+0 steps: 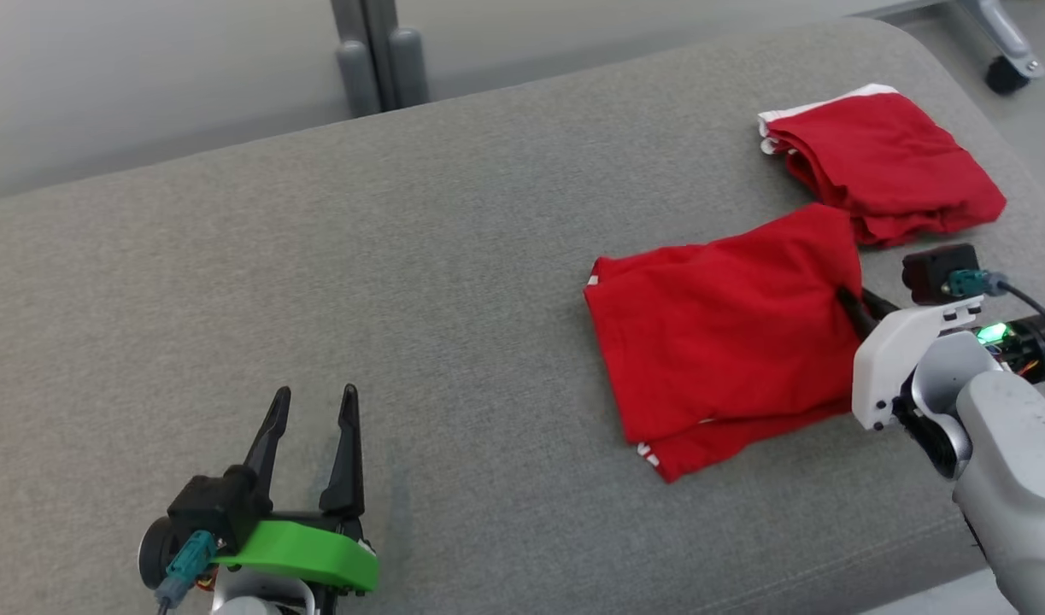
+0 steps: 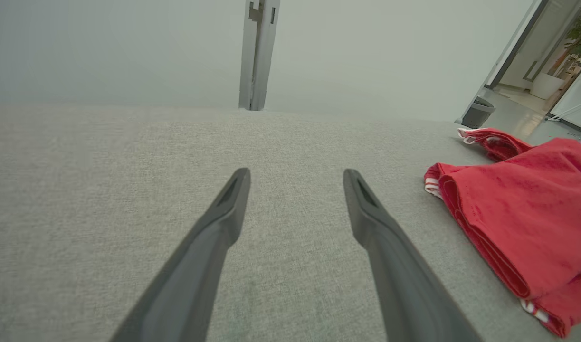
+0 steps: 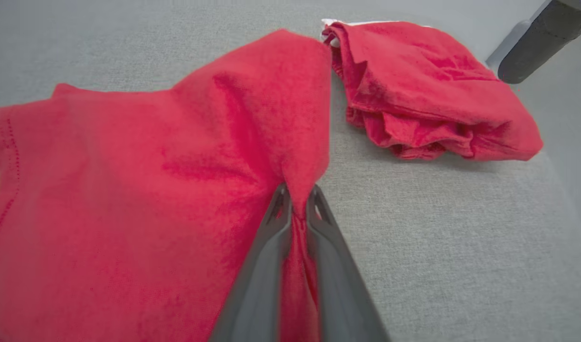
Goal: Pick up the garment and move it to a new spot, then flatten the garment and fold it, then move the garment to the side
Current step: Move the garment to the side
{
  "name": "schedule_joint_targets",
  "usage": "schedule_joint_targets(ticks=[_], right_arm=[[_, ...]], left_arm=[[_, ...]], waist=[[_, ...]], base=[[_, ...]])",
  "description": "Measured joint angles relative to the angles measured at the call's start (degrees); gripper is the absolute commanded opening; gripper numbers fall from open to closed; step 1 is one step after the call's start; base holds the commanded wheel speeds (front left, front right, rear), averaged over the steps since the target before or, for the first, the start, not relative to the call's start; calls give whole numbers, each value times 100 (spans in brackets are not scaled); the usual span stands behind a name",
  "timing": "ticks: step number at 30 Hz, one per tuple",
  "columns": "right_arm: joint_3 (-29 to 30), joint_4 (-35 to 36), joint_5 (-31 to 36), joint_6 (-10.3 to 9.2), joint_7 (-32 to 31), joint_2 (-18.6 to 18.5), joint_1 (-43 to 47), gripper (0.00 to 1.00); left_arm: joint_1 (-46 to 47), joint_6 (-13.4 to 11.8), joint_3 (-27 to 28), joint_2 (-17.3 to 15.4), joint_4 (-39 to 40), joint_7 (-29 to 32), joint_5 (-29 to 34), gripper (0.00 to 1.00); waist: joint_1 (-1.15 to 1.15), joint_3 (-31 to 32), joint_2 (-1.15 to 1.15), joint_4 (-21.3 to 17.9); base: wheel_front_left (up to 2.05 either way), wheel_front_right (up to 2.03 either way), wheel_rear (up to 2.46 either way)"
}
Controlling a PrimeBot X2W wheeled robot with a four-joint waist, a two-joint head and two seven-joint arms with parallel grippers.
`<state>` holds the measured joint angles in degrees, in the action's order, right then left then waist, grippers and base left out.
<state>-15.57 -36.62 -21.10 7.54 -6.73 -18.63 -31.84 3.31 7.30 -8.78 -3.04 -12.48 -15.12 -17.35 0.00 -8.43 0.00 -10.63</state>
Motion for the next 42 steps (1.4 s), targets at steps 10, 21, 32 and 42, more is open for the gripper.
schedule_joint_targets(ticks=[10,21,32,42], right_arm=[[191,124,-3,-1,155,56,-213,0],[-258,221,108,-1,185,142,-967,0],[-358,182,119,-1,-137,-259,-2074,0],[-169,-489,148,-1,-399,-666,-2866,0]], left_arm=[[394,5,-237,-207,-55,0,88,100],[560,8,-385,-313,-177,0,69,100],[560,8,-434,-213,-229,0,66,100],[565,8,-476,-116,-229,0,36,100]], waist=[[0,-499,0,-868],[0,-943,0,-1247],[0,-907,0,-731],[0,-862,0,-298]], base=[[0,0,0],[0,0,0],[0,0,0],[0,0,0]])
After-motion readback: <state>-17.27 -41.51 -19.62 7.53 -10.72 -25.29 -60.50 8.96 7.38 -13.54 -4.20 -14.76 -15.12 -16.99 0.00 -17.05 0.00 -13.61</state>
